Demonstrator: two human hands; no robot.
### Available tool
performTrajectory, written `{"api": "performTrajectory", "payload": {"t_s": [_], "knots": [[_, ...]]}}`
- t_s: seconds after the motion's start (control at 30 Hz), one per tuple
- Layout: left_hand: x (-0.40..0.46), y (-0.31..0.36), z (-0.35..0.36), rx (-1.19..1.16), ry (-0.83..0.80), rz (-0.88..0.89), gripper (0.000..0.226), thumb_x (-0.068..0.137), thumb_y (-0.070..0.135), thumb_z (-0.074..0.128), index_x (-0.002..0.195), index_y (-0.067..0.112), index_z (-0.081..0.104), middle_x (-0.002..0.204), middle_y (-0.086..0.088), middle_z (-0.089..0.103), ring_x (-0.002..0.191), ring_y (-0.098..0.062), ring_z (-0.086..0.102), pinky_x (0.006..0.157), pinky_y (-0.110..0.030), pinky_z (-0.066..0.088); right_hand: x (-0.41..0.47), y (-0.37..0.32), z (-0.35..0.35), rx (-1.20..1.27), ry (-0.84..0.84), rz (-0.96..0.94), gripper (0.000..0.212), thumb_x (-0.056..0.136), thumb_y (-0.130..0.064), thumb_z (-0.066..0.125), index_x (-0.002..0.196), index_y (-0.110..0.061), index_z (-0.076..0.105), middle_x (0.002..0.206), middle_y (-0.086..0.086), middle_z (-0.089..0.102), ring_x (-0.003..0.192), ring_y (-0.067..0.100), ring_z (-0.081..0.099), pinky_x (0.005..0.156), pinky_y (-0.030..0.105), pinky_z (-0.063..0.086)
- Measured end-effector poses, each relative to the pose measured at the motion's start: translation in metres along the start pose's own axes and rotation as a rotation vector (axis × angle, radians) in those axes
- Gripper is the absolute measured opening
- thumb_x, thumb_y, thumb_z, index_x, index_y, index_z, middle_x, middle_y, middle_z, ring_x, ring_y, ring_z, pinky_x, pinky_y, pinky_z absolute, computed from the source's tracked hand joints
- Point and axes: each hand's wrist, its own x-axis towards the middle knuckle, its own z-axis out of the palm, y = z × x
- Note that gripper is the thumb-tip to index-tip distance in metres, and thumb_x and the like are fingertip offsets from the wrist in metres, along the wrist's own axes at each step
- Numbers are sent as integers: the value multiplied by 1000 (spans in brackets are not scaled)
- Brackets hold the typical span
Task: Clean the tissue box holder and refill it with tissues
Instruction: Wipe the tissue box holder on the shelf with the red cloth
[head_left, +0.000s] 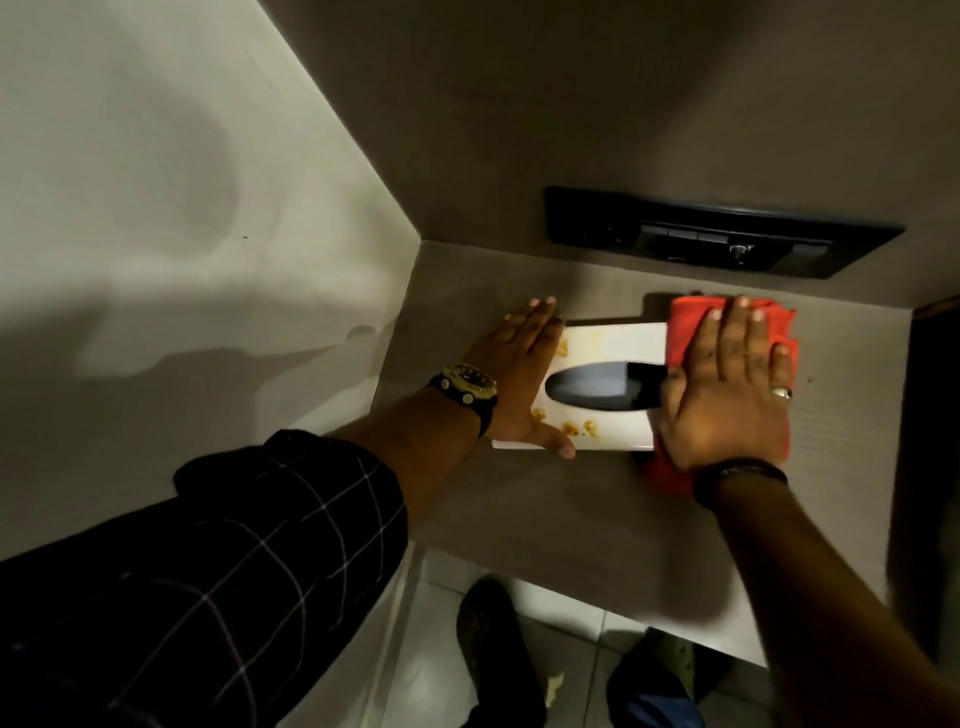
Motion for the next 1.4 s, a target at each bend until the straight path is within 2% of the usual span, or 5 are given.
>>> {"api": "performTrajectory", "payload": {"t_s": [0.2,0.53,0.77,0.93,1.4], "knots": [[1,-3,3,26,5,-5,145,48,90,57,149,8,-8,159,-13,-14,147,-27,-11,111,-34,-12,5,-57,1,80,-9,282,74,89,-37,26,150,3,10,159,26,5,147,40,2,118,57,4],[1,-3,2,9,5,2,144,50,87,60,149,10,-11,159,-10,-16,147,-25,-12,111,-32,-12,-4,19,1,-111,-91,-523,67,91,-44,25,148,-8,30,156,14,26,147,30,18,119,50,10],[1,-4,4,16,7,3,145,50,87,59,149,9,-13,159,-10,-18,146,-26,-14,109,-33,-16,5,12,-2,108,6,108,70,91,-38,22,152,-5,11,161,18,6,148,35,5,120,51,8],[3,-4,6,20,20,5,146,48,90,56,149,9,-9,160,-11,-15,147,-25,-12,109,-32,-15,-4,-32,1,86,6,295,70,92,-35,22,151,1,9,160,23,3,148,37,1,119,53,3],[4,-2,5,13,6,-2,146,43,93,53,150,13,-6,160,-9,-13,147,-25,-9,111,-33,-10,-8,-4,4,-50,-120,-449,69,93,-46,19,152,-11,19,160,10,15,149,26,8,120,41,-1]]}}
